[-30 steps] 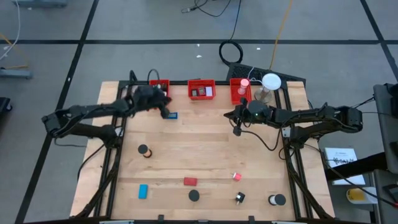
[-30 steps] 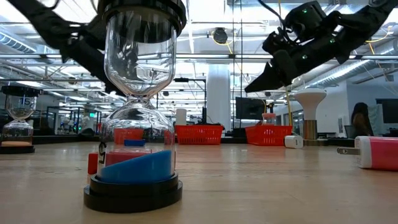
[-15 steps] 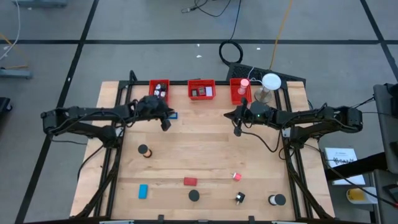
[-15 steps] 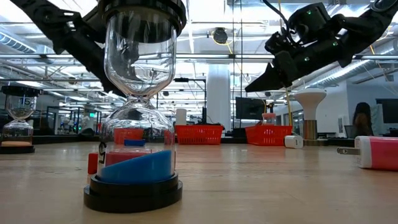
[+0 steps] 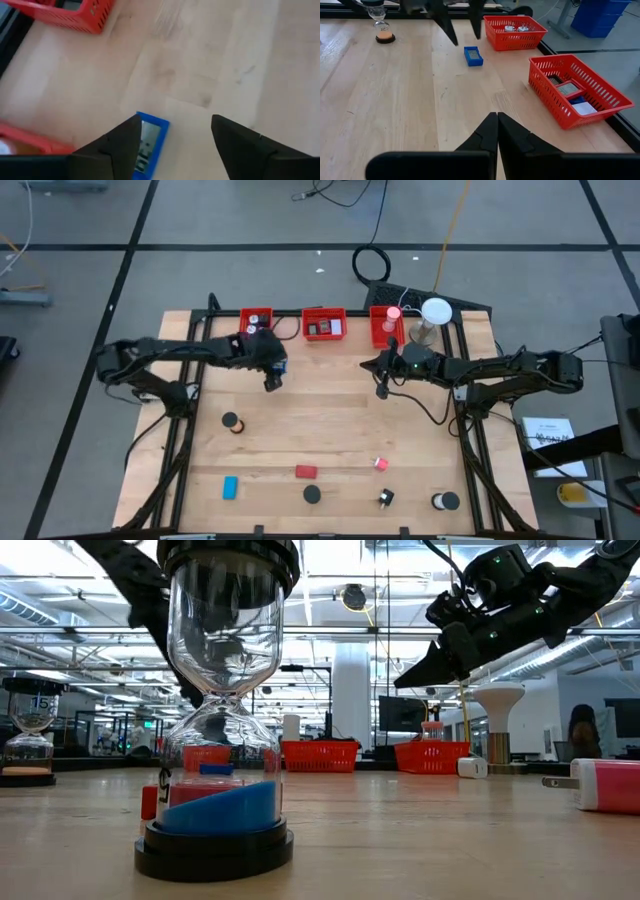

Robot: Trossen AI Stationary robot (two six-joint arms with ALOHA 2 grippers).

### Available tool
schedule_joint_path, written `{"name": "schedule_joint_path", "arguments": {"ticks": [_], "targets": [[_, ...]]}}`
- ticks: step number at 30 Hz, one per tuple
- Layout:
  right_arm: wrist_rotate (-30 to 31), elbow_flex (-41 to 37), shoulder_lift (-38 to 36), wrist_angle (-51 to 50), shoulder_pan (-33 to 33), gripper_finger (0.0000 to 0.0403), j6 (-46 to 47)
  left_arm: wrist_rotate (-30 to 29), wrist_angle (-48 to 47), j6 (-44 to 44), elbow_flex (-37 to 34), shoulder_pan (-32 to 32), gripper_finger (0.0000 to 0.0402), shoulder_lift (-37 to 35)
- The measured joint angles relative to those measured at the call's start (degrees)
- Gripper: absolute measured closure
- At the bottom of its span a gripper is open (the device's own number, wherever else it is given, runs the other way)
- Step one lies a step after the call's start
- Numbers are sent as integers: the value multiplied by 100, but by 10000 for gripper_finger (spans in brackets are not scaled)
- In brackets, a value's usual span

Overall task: Pick & Place Office items
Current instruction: Put the blue digital clock into the middle red bin

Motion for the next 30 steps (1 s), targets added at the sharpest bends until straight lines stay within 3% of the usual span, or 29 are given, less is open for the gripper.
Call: {"name": "schedule_joint_path", "arguments": {"ticks": [9, 12, 19, 22, 28, 30], "targets": [[-2, 0, 0, -9, 0, 399, -27, -187, -737, 840, 647, 209, 146, 1101], [-1, 0, 0, -20, 0, 399, -46, -447, -867, 948, 702, 209, 146, 1254], [-2, 0, 0, -24, 0, 399, -66, -421, -1056, 844, 707, 209, 151, 1422], [-2, 0, 0, -24, 0, 399, -66, -379, -1090, 630, 707, 209, 177, 1412], [-2, 0, 0, -20, 0, 399, -67, -172, -1106, -44, 707, 211, 271, 1382], [-2, 0, 0, -20, 0, 399, -68, -104, -1122, -319, 736, 211, 274, 1381]]}}
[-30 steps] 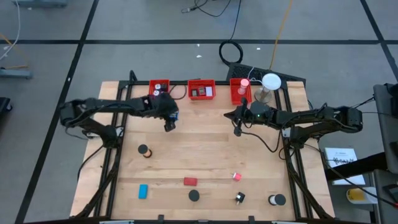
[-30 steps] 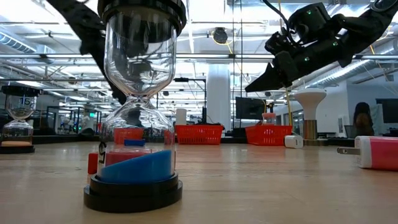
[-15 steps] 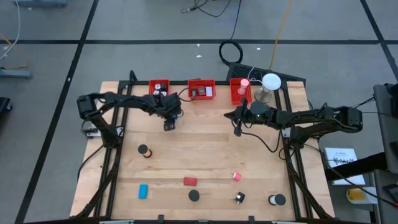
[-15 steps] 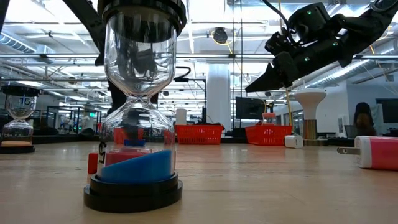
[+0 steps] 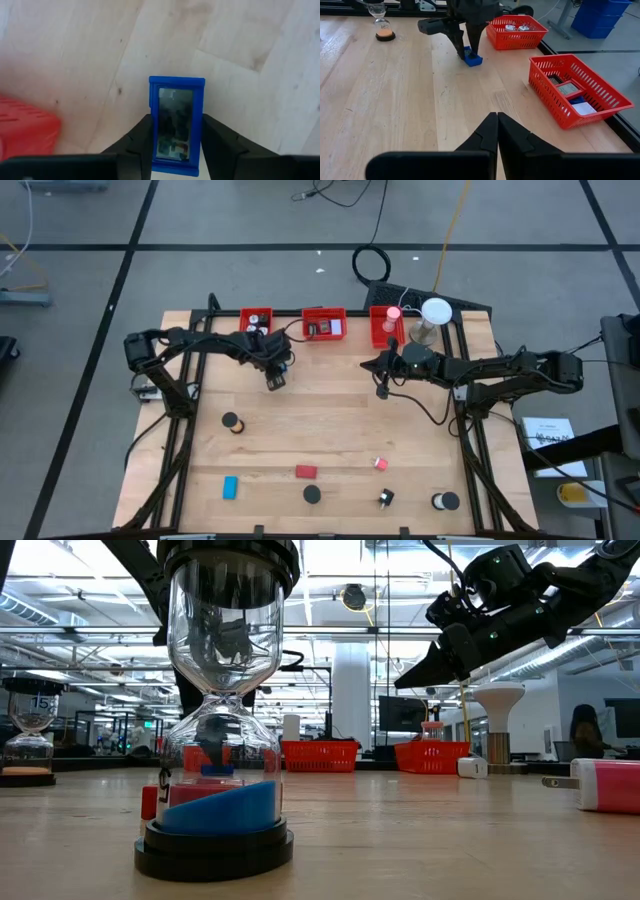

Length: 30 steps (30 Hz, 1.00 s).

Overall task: Pick & Place Office items
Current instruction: Put the blue digital clock into the middle red bin

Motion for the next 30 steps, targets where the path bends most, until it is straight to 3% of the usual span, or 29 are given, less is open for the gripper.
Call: {"name": "schedule_joint_path", "arguments": {"ticks": [9, 17, 22, 30], "targets": [[0, 0, 0, 1, 0, 399, -69, 143, -128, -1528, 704, 1, 265, 12], [0, 0, 0, 0, -1, 399, -71, 239, 1064, -3580, 305, -256, 268, 14], [0, -1, 0, -1, -1, 399, -76, 57, 1626, -4020, 326, -171, 266, 11], [0, -2, 0, -2, -2, 399, -66, -220, 1751, -4142, 1015, 170, 265, -3]]}}
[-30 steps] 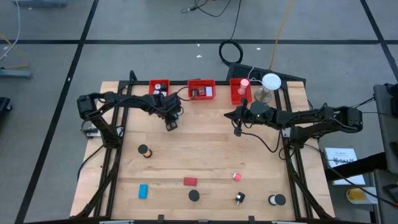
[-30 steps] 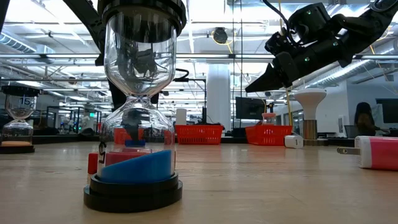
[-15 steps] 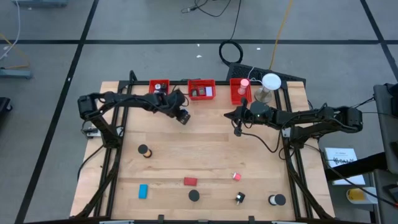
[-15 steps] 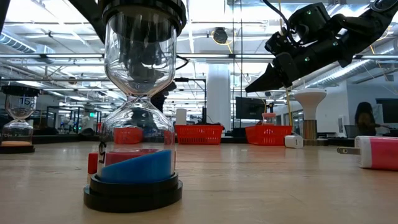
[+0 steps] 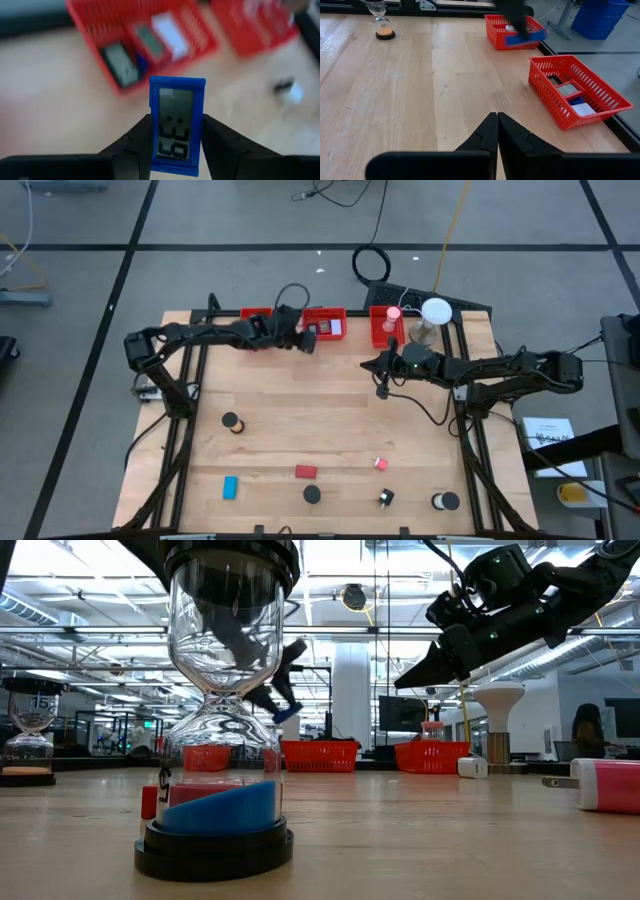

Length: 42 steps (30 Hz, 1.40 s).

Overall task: Pick & Place Office items
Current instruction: Put the blue digital clock into the middle red bin

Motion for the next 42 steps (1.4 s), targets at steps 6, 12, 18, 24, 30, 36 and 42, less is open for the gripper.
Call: {"name": "schedule_joint_path", "arguments": {"ticks": [6, 12, 18, 24, 30, 36, 42], "targets": [[0, 0, 0, -2, 2, 399, 2, -232, -38, 0, 399, 260, 264, 31], [0, 0, 0, -20, 2, 399, 2, -273, -32, -138, 446, 438, 264, 33], [0, 0, 0, 17, 2, 399, 4, -272, 263, -425, 444, 668, 264, 33], [0, 0, 0, 195, 2, 399, -2, -179, 475, -793, 444, 795, 264, 177], [-181, 0, -2, 452, -2, 399, -11, 75, 642, -1119, 779, 745, 263, 926], [-303, 0, -4, 623, 0, 399, -24, 50, -485, -969, 1910, 701, 263, 1756], [-302, 0, -4, 604, 0, 399, -33, -246, -1078, -902, 2341, 677, 263, 2050]]}}
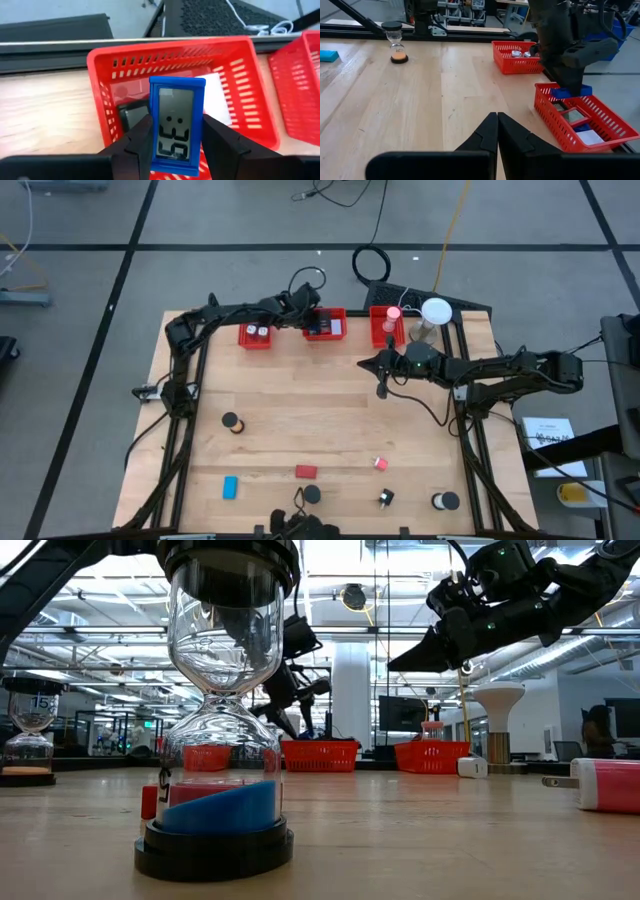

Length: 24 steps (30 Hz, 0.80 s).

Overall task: Pick & Place Office items
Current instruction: Put the blue digital clock into the middle red bin, then put the white hour glass into the right red bin

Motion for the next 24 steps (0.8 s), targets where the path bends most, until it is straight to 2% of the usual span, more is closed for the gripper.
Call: {"name": "schedule_joint_path", "arguments": {"ticks": [8, 16, 24], "targets": [[0, 0, 0, 14, 0, 399, -9, -243, -148, -128, 0, 6, 262, 0], [0, 0, 0, 17, 0, 399, -9, -332, -161, -24, 0, -42, 226, -2], [-1, 0, 0, 17, 0, 399, -9, -334, -220, 16, -2, -44, 221, -2]]}}
